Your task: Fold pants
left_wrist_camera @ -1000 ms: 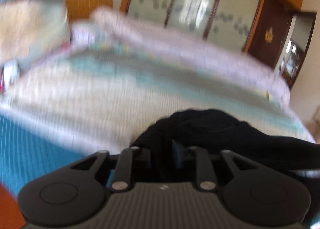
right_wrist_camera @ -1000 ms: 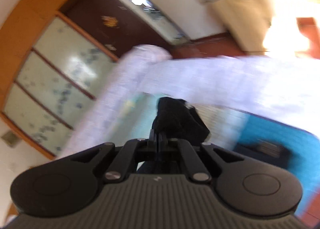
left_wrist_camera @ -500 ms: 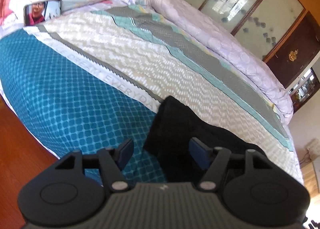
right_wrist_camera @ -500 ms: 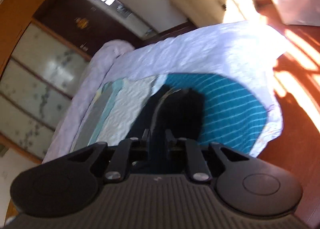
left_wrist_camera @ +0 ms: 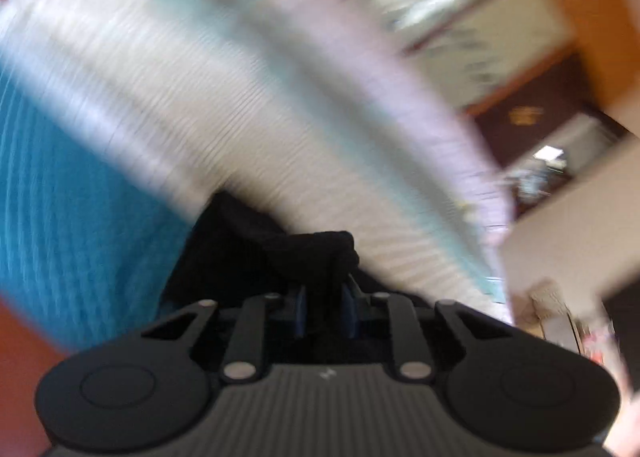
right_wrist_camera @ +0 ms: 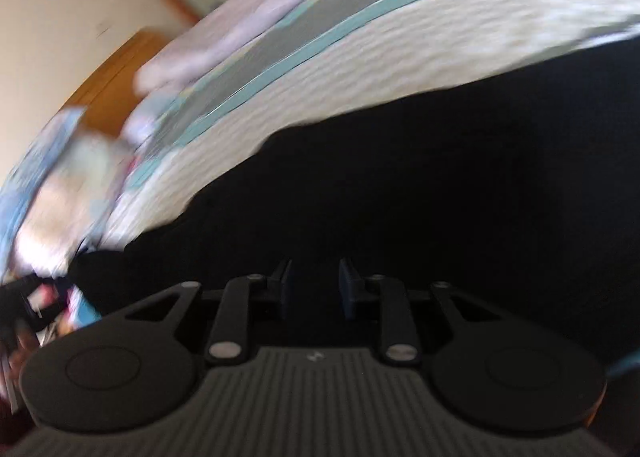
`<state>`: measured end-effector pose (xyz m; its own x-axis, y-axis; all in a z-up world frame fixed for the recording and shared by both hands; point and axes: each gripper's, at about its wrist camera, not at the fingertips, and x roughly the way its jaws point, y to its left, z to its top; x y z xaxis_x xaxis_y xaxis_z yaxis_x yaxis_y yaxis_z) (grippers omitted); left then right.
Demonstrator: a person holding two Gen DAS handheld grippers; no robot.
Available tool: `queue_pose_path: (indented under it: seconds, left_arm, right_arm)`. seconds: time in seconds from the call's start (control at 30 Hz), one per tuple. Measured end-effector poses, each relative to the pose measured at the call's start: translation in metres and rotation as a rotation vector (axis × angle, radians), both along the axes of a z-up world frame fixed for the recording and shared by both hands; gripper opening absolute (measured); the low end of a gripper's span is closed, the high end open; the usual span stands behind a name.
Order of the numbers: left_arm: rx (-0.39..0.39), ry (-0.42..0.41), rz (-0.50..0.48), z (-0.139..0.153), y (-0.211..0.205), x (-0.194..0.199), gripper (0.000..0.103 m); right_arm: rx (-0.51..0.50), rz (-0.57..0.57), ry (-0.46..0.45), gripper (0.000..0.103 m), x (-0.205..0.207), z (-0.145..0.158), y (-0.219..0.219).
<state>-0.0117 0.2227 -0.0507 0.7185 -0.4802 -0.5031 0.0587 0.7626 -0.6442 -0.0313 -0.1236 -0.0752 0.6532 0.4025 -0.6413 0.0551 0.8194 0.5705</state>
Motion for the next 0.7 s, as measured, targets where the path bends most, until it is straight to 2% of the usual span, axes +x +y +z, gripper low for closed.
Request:
queue_pose_path:
  seconds: [0.07,0.1,0.13,0.17,0.23,0.27,0.3,0.4,0.5,0.6,0.67,0.7]
  left_arm:
    - [0.113,-0.14,-0.021,0.016,-0.004,-0.018,0.02]
    - [0.178,-0.157,-0.015,0.014,-0.005,-0.022,0.028]
    - [0.252,-0.119,0.0,0.005,-0.006,-0.02,0.032]
    - [0.314,-0.019,0.011,-0.013,-0.006,-0.013,0.035]
    - [0.343,0.224,0.003,-0.056,0.0,0.003,0.041]
    - [0.317,0.305,0.014,-0.073,0.007,0.003,0.044]
    - [0.28,0.307,0.024,-0.077,0.013,0.0,0.044]
    - [0.221,0.222,0.083,-0.057,0.034,-0.014,0.053]
    - [0.127,0.128,0.142,-0.032,0.05,-0.018,0.052]
    - [0.046,0.059,0.076,-0.018,0.04,-0.003,0.052]
    - [0.059,0.06,0.009,-0.019,0.016,0.014,0.052]
    - [0.071,0.063,-0.023,-0.022,0.005,0.021,0.052]
  right_arm:
    - [0.017,0.084,-0.003,0.029,0.009,-0.001,0.023]
    - [0.008,0.118,0.013,0.031,0.015,-0.004,0.033]
    - [-0.025,0.158,0.041,0.031,0.02,-0.007,0.044]
    - [-0.08,0.19,0.061,0.031,0.025,-0.011,0.055]
    - [-0.151,0.232,0.028,0.031,0.03,-0.004,0.066]
    - [-0.14,0.253,0.019,0.031,0.034,0.002,0.068]
    - [-0.121,0.26,0.0,0.031,0.038,0.008,0.069]
    - [-0.101,0.273,-0.055,0.031,0.05,0.026,0.074]
    - [-0.006,0.299,-0.085,0.031,0.072,0.032,0.086]
    - [0.093,0.319,-0.011,0.031,0.096,0.006,0.105]
    - [0.078,0.329,0.101,0.029,0.108,-0.026,0.116]
    - [0.082,0.308,0.113,0.023,0.109,-0.039,0.115]
